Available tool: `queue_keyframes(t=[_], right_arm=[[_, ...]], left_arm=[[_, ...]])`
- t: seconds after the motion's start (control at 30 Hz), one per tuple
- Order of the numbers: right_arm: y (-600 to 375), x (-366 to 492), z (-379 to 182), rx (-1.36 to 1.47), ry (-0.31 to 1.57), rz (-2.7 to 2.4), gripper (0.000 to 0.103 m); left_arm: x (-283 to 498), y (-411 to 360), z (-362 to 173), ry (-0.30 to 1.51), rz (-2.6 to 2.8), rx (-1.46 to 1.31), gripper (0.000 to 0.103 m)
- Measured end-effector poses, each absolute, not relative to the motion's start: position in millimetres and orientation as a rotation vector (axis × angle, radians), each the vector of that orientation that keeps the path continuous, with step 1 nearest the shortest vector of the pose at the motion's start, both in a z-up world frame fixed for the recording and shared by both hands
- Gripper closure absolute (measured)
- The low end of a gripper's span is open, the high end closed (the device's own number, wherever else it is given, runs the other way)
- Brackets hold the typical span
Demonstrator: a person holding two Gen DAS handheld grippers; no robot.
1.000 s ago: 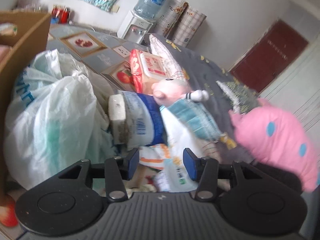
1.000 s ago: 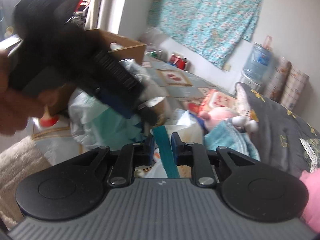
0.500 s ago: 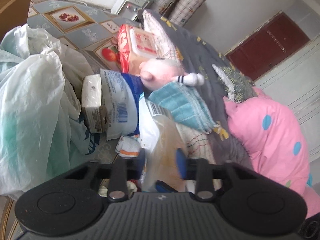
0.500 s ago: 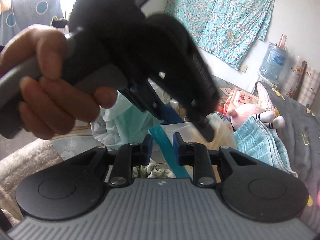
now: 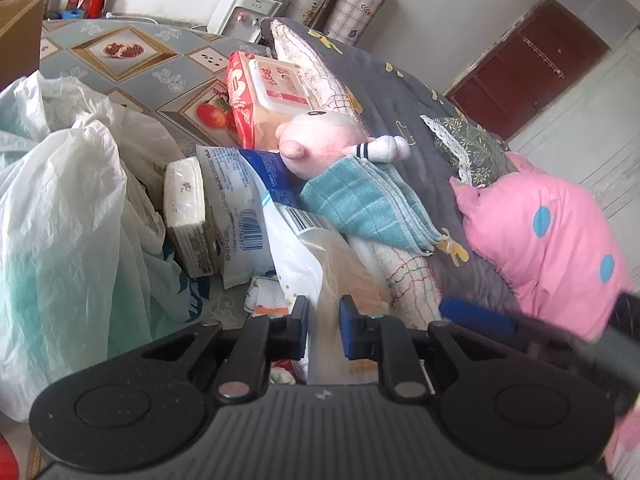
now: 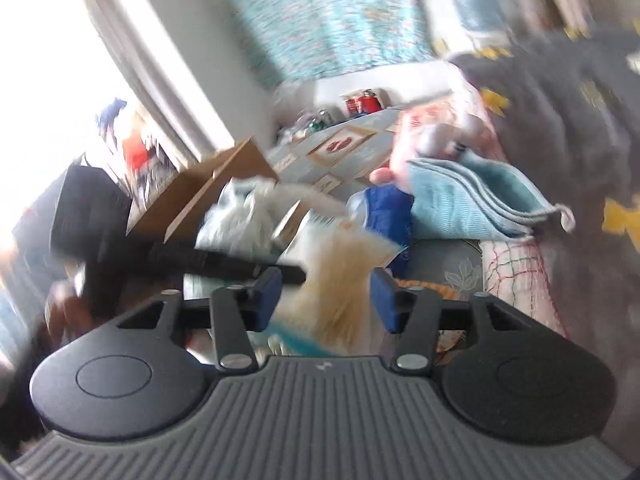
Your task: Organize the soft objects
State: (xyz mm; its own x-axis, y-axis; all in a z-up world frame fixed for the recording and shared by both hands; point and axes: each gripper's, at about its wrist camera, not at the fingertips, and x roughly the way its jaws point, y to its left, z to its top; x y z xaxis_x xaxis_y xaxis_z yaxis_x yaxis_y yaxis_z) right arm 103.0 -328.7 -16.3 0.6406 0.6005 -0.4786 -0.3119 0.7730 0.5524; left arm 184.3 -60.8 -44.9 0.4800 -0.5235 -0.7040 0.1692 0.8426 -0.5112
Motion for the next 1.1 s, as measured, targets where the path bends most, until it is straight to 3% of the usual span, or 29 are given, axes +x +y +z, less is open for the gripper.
queue_keyframes(t=[0.33,0.43,0.47,0.57,1.1], right_arm=[[-327,161,-66,0.694,0.895,0.513,0.044],[-320,164,-67,0.68,0.895,0.513,0.051],[-318,164,-66,0.673,0.892,0.513,0.06],[-311,162,-61,0.623,0.876,0.49,0.069],[-283,118,30,0.401,0.65,0.457,0.078]], left_arm=[[185,-67,-45,0.979,-0.437,-0.323,0.085],[183,-68,-44,0.963,-0.442,-0.305,0.085],[182,-69,-43,0.955,-0.443,-0.296,0.086],[178,-73,-40,0.935,-0.441,-0.272,0.089],[127,-82,27,0.695,-0.409,-0.135,0.091]])
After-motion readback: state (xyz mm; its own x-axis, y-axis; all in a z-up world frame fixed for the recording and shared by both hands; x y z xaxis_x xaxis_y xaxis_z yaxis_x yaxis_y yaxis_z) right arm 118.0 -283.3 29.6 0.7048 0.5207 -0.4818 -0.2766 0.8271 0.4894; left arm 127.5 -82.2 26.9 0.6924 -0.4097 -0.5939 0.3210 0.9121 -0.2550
